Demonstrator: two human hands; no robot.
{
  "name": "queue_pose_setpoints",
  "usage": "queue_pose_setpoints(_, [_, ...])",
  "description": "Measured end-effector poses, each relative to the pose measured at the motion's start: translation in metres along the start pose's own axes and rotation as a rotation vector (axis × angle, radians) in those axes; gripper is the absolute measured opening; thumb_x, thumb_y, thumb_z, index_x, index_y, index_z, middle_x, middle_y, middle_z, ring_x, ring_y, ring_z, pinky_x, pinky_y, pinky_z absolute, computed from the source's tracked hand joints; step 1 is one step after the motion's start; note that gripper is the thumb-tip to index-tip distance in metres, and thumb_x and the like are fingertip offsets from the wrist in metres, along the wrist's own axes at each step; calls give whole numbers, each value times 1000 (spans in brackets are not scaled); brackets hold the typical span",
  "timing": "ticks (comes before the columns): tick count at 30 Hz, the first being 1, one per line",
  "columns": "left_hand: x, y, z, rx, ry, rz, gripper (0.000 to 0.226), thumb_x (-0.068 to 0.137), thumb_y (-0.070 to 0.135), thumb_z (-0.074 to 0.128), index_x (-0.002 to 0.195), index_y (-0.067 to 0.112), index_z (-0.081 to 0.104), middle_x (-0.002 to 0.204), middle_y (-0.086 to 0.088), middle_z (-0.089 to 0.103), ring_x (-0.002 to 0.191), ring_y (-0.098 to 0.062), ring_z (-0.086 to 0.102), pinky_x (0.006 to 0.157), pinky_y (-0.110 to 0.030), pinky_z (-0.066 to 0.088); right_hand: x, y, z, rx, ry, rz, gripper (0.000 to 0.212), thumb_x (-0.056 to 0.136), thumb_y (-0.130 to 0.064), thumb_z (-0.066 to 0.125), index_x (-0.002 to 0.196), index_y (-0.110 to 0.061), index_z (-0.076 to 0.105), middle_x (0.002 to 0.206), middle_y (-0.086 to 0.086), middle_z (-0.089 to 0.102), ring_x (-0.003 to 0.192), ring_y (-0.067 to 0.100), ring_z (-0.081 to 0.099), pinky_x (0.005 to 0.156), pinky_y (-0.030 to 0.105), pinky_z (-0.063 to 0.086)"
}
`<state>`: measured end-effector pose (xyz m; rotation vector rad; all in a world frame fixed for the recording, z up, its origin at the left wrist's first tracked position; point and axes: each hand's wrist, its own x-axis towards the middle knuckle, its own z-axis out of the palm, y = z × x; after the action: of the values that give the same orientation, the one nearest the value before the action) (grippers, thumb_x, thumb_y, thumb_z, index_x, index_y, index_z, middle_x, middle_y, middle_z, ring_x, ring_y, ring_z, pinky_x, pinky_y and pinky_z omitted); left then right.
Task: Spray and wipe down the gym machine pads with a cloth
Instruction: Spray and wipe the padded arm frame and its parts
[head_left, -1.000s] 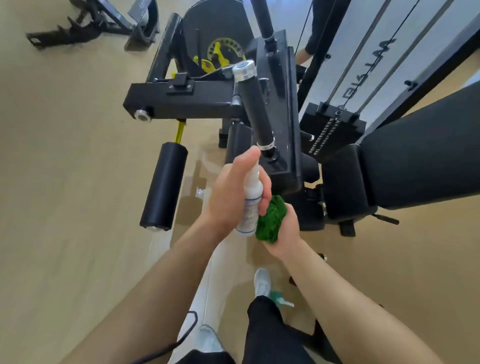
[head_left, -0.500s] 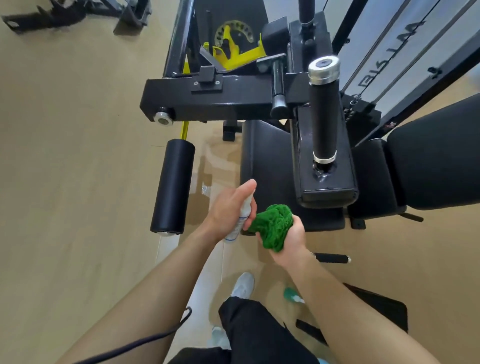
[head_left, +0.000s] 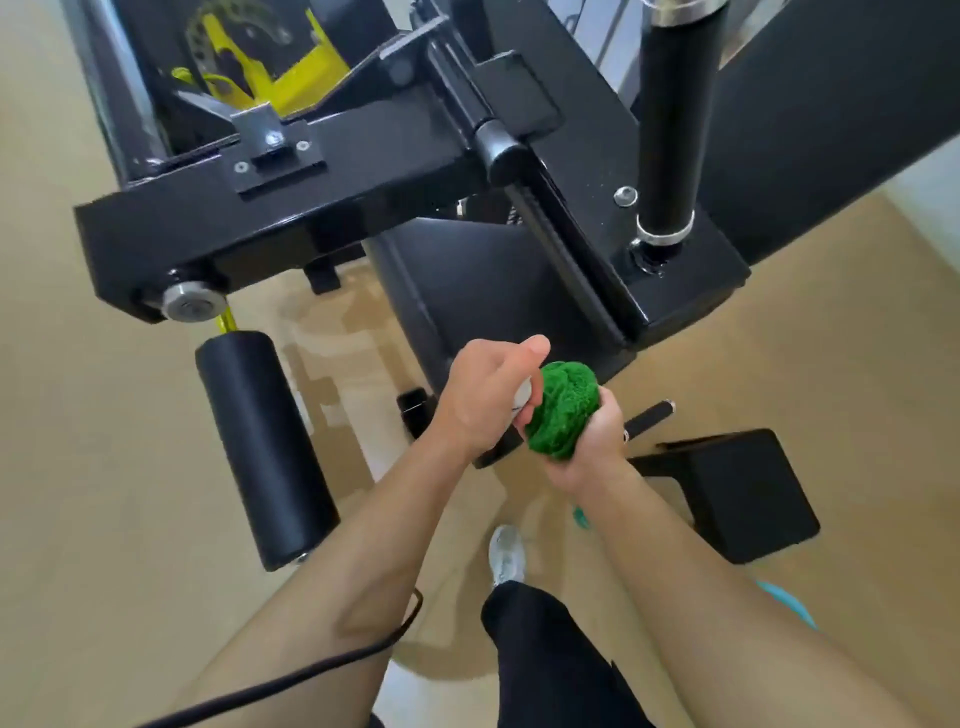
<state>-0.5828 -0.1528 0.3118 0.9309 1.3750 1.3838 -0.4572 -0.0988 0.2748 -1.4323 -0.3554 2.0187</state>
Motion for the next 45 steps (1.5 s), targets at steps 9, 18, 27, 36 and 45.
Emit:
queue_pose_setpoints(9, [10, -22, -9, -27, -215, 113, 67, 84, 55, 49, 52, -4, 56, 40, -5, 50, 44, -22, 46, 55, -32, 40, -32, 45, 5, 441, 133, -207, 42, 100, -39, 36, 102, -10, 66, 92, 15, 72, 76, 30, 72, 77, 39, 58])
queue_pose_setpoints(18, [26, -36, -5, -92, -301, 123, 51, 76, 47, 50, 45, 7, 55, 40, -6, 46, 40, -19, 43, 54, -30, 40, -20, 54, 4, 591, 161, -268, 50, 101, -47, 38, 123, -11, 64, 107, 15, 70, 86, 33, 71, 76, 43, 61])
queue_pose_setpoints(27, [49, -31, -28, -133, -90, 155, 59, 74, 61, 43, 42, 14, 56, 41, -12, 48, 44, -20, 45, 53, -30, 40, -7, 57, 18, 573, 165, -243, 41, 99, -43, 43, 108, -14, 71, 107, 11, 77, 100, 31, 71, 76, 42, 58])
queue_pose_setpoints(36, [90, -49, -46, -141, 160, 111, 57, 87, 47, 42, 45, 11, 56, 44, -10, 52, 42, -20, 49, 50, -27, 43, 23, 66, 19, 537, 30, -267, 38, 100, -37, 41, 99, -14, 72, 97, 10, 77, 94, 31, 71, 82, 43, 56])
queue_pose_setpoints(45, [139, -25, -52, -116, 351, 193, 69, 107, 42, 44, 45, 14, 52, 44, -9, 51, 44, -20, 51, 60, -31, 47, 48, 52, 23, 545, -39, -241, 39, 98, -39, 42, 106, -16, 73, 115, 12, 74, 107, 33, 68, 78, 43, 56])
